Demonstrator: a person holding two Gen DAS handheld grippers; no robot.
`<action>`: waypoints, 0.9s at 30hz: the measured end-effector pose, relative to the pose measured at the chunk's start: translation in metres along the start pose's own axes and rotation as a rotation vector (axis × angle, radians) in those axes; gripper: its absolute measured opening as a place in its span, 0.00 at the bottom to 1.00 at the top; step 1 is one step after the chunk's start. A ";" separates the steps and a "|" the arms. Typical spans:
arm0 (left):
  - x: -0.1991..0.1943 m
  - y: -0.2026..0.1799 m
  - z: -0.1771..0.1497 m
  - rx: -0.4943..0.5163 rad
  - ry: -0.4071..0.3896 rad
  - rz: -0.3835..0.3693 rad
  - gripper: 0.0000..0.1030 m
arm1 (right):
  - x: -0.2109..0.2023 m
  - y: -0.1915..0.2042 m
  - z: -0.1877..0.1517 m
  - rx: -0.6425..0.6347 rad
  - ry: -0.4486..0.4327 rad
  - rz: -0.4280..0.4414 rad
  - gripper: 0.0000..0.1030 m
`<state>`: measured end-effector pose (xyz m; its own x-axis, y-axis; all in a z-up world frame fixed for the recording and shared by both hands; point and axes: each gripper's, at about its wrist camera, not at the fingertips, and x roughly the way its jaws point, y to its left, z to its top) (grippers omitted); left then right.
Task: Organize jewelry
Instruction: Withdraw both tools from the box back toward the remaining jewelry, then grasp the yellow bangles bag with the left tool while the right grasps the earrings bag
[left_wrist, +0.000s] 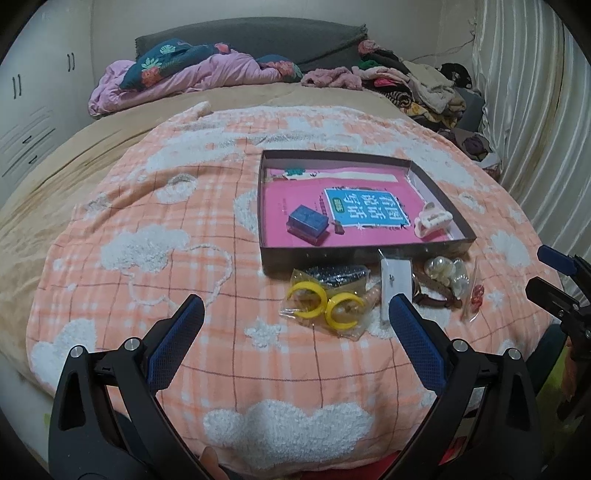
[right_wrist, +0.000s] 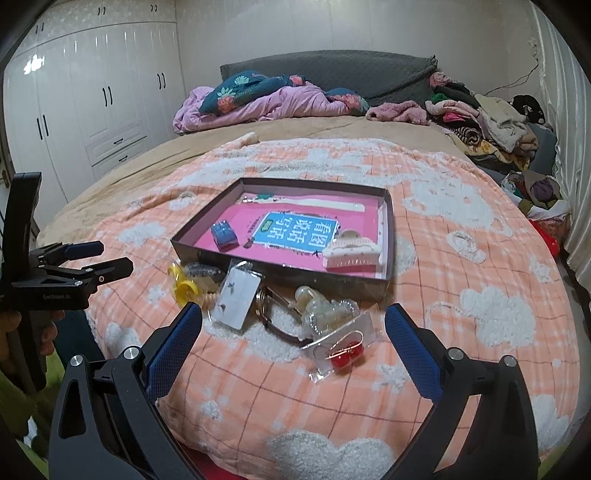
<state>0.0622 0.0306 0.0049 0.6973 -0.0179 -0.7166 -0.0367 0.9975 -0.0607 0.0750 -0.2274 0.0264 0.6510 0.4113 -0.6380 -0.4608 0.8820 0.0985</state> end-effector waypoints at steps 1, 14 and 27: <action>0.002 -0.001 -0.001 0.003 0.006 0.002 0.91 | 0.001 0.000 -0.001 -0.002 0.005 0.000 0.96; 0.041 0.004 -0.026 0.017 0.109 0.003 0.91 | 0.021 -0.010 -0.017 0.011 0.074 -0.015 0.96; 0.080 -0.003 -0.021 0.021 0.141 -0.062 0.91 | 0.063 -0.045 -0.040 0.070 0.151 -0.060 0.96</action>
<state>0.1029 0.0243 -0.0669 0.5902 -0.0873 -0.8025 0.0193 0.9954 -0.0941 0.1122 -0.2503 -0.0489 0.5753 0.3228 -0.7516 -0.3775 0.9199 0.1062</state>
